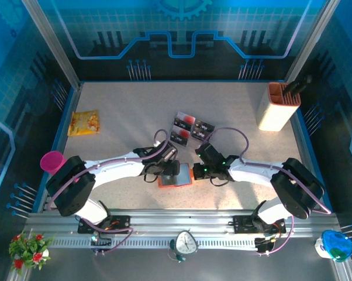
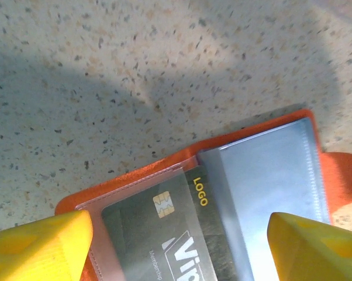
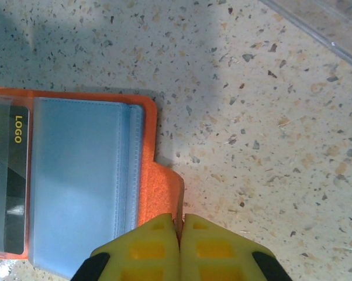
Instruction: Put the credit cards into the card holder
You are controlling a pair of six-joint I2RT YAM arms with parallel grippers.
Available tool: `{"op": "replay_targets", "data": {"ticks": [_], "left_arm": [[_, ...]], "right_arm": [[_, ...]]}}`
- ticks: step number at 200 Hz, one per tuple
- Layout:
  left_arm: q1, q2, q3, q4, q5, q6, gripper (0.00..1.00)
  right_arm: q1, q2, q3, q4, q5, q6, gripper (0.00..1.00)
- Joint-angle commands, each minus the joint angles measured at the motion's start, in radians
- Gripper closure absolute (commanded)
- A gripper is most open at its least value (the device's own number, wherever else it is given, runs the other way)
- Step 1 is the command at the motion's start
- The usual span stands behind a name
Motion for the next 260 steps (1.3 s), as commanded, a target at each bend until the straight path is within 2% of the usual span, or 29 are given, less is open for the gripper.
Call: {"op": "replay_targets", "data": {"ticks": [1, 83, 155, 260], "left_arm": [[-0.011, 0.029, 0.010, -0.010, -0.001, 0.003, 0.20], [-0.011, 0.092, -0.028, -0.010, -0.006, 0.002, 0.20], [-0.011, 0.065, -0.027, -0.112, -0.031, 0.006, 0.21], [-0.011, 0.033, -0.014, -0.148, -0.051, 0.024, 0.20]], "right_arm": [[0.011, -0.005, -0.012, 0.005, 0.014, 0.013, 1.00], [0.012, -0.005, -0.014, -0.001, 0.023, 0.013, 1.00], [-0.006, -0.031, -0.022, -0.020, 0.038, 0.010, 1.00], [-0.027, -0.055, -0.046, -0.025, 0.043, 0.015, 1.00]]}}
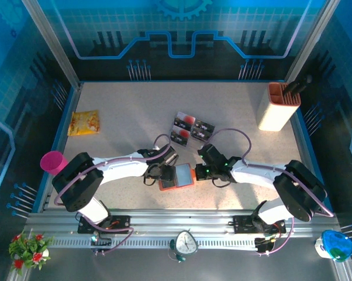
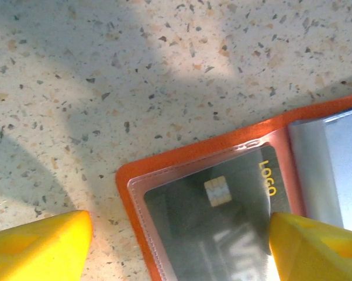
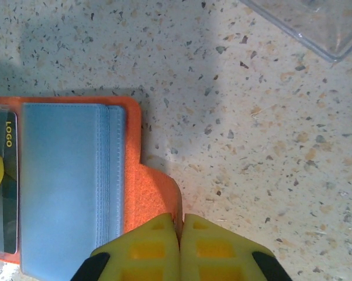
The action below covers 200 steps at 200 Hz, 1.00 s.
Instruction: Put the credit cards into the card holder
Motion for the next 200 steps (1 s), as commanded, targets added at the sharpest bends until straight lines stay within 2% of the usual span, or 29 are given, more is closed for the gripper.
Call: {"op": "replay_targets", "data": {"ticks": [1, 70, 113, 124, 139, 162, 183, 200], "left_arm": [[-0.005, -0.023, -0.007, -0.057, -0.025, 0.023, 0.20], [-0.004, -0.140, -0.043, 0.025, -0.012, 0.002, 0.17], [0.002, -0.175, -0.065, 0.055, -0.001, -0.040, 0.15], [0.007, -0.182, -0.072, 0.057, -0.003, -0.053, 0.15], [0.016, -0.201, -0.090, 0.056, -0.016, -0.077, 0.14], [0.038, -0.258, -0.134, 0.044, -0.046, -0.127, 0.13], [0.063, -0.326, -0.183, 0.041, -0.064, -0.161, 0.13], [0.081, -0.362, -0.215, 0.046, -0.065, -0.169, 0.13]], "right_arm": [[-0.013, -0.023, -0.014, -0.024, 0.025, 0.015, 1.00], [-0.007, -0.052, -0.030, -0.011, 0.017, 0.050, 1.00], [0.036, -0.057, -0.078, 0.050, 0.048, 0.150, 1.00], [0.049, -0.061, -0.086, 0.061, 0.056, 0.166, 0.87], [0.059, -0.082, -0.088, 0.054, 0.067, 0.172, 0.75], [0.060, -0.149, -0.078, 0.003, 0.096, 0.160, 0.65], [0.060, -0.200, -0.047, -0.053, 0.109, 0.127, 0.66], [0.060, -0.204, -0.011, -0.076, 0.091, 0.092, 0.75]]}}
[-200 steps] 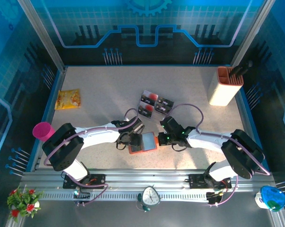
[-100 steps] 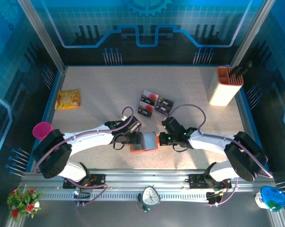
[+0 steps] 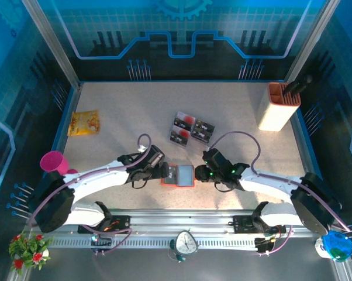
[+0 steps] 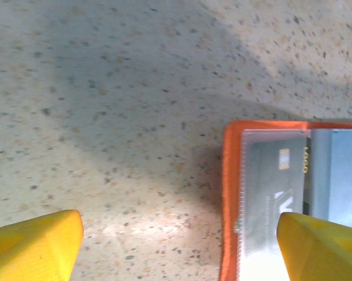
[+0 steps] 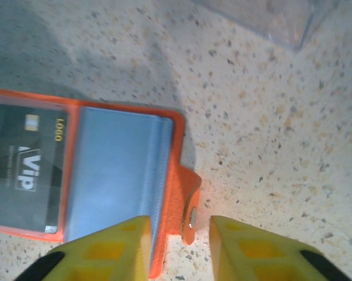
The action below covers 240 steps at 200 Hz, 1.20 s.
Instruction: Put the credit cards into the card holder
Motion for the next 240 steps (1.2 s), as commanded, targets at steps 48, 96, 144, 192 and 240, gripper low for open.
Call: {"op": "replay_targets", "data": {"ticks": [48, 96, 144, 192, 240], "left_arm": [[0.040, -0.061, -0.076, 0.033, -0.011, -0.028, 0.13], [0.039, -0.055, -0.084, 0.098, 0.008, 0.005, 0.12], [0.039, -0.021, -0.110, 0.156, 0.041, 0.018, 0.12], [0.039, 0.033, -0.121, 0.137, 0.023, -0.004, 0.17], [0.039, 0.094, -0.114, 0.108, -0.009, -0.022, 0.21]], "right_arm": [[0.028, 0.090, 0.152, -0.011, -0.070, -0.116, 1.00], [0.068, 0.227, 0.220, 0.035, -0.100, -0.124, 1.00], [0.082, 0.298, 0.237, 0.083, -0.129, -0.118, 1.00], [0.086, 0.342, 0.251, 0.121, -0.163, -0.115, 1.00], [0.089, 0.385, 0.276, 0.125, -0.173, -0.121, 1.00]]}}
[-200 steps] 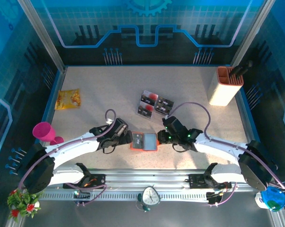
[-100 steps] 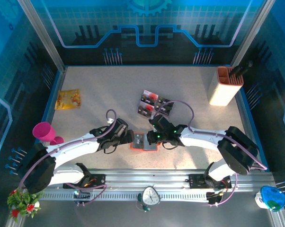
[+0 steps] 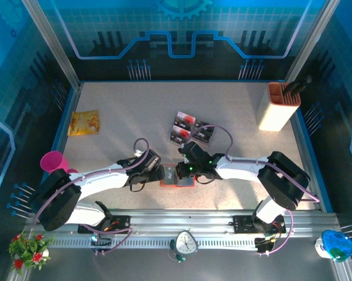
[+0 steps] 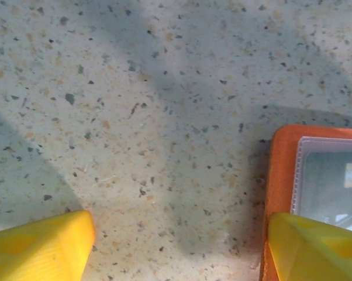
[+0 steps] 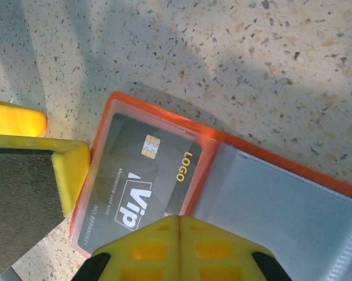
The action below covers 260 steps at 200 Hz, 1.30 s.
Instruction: Put the credit cards into the card holder
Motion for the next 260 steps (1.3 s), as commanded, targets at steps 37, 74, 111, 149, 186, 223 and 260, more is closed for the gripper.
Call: {"op": "replay_targets", "data": {"ticks": [37, 74, 111, 149, 186, 223, 260], "left_arm": [[0.004, 0.047, -0.013, -0.028, -0.029, -0.007, 0.22], [0.004, 0.056, -0.011, -0.026, -0.032, -0.001, 0.22], [0.005, 0.067, -0.010, -0.022, -0.031, 0.003, 0.22], [0.005, 0.070, -0.011, -0.018, -0.031, 0.008, 0.22], [0.005, 0.074, -0.013, -0.016, -0.031, 0.010, 0.22], [0.005, 0.059, -0.005, -0.026, -0.034, 0.016, 0.22], [0.006, -0.011, 0.045, -0.100, -0.055, 0.041, 0.19]], "right_arm": [[0.012, 0.053, 0.039, 0.013, -0.022, -0.019, 1.00], [0.015, 0.082, 0.049, 0.015, -0.030, -0.023, 1.00], [0.018, 0.112, 0.063, 0.009, -0.033, -0.026, 1.00], [0.027, 0.139, 0.077, 0.001, -0.044, -0.030, 1.00], [0.038, 0.159, 0.082, -0.013, -0.046, -0.032, 1.00], [0.042, 0.127, 0.083, -0.025, -0.037, -0.033, 1.00], [0.017, 0.027, 0.076, -0.066, -0.014, -0.048, 1.00]]}}
